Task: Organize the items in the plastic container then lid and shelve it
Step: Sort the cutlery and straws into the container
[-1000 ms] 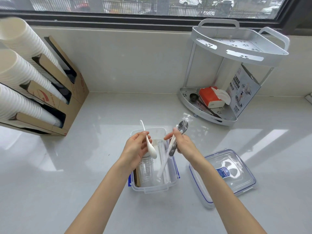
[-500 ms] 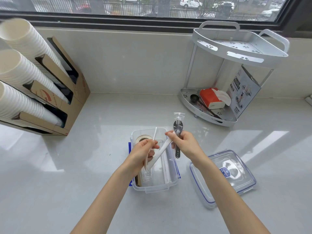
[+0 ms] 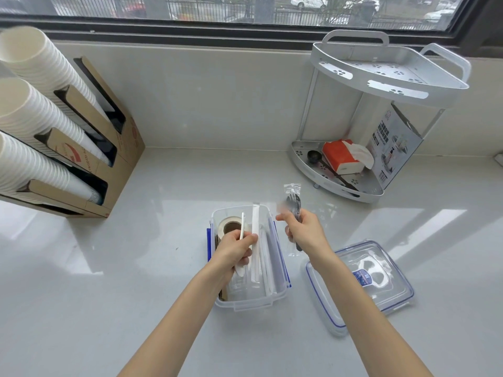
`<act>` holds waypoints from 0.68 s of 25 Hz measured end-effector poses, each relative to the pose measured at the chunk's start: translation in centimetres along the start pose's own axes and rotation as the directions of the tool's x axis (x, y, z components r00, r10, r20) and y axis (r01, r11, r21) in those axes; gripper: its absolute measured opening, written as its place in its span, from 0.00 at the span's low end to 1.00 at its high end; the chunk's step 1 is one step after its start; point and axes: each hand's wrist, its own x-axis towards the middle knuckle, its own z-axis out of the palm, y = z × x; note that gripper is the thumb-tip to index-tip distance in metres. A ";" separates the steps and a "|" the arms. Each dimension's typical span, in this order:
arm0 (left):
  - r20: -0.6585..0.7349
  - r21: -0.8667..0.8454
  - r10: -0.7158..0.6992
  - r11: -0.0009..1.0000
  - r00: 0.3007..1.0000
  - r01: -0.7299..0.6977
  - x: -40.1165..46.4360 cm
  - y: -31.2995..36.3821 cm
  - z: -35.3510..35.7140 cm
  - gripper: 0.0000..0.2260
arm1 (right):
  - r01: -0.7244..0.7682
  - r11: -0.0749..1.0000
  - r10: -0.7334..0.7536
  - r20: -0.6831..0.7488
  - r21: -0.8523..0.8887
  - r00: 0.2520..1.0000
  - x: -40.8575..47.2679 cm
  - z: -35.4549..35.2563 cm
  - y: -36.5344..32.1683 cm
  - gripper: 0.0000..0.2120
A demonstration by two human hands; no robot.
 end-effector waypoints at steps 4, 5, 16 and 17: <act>-0.024 0.146 -0.097 0.984 0.995 0.100 1.4 -0.1 1.9 0.08 | -0.041 0.995 0.039 0.021 0.087 0.999 -0.1 -0.1 0.6 0.12; -0.033 0.156 -0.113 0.981 0.993 0.117 1.7 -0.3 2.3 0.09 | -0.049 0.994 0.046 0.031 0.101 0.998 -0.1 -0.1 0.7 0.12; -0.037 0.216 -0.098 0.971 0.995 0.104 1.4 -1.0 4.1 0.06 | -0.063 0.995 0.056 0.088 0.080 0.995 0.0 -0.1 1.9 0.08; -0.020 0.132 -0.085 0.988 0.996 0.086 1.2 -0.8 4.0 0.07 | -0.071 0.994 0.064 0.084 0.088 0.994 0.0 0.1 1.9 0.08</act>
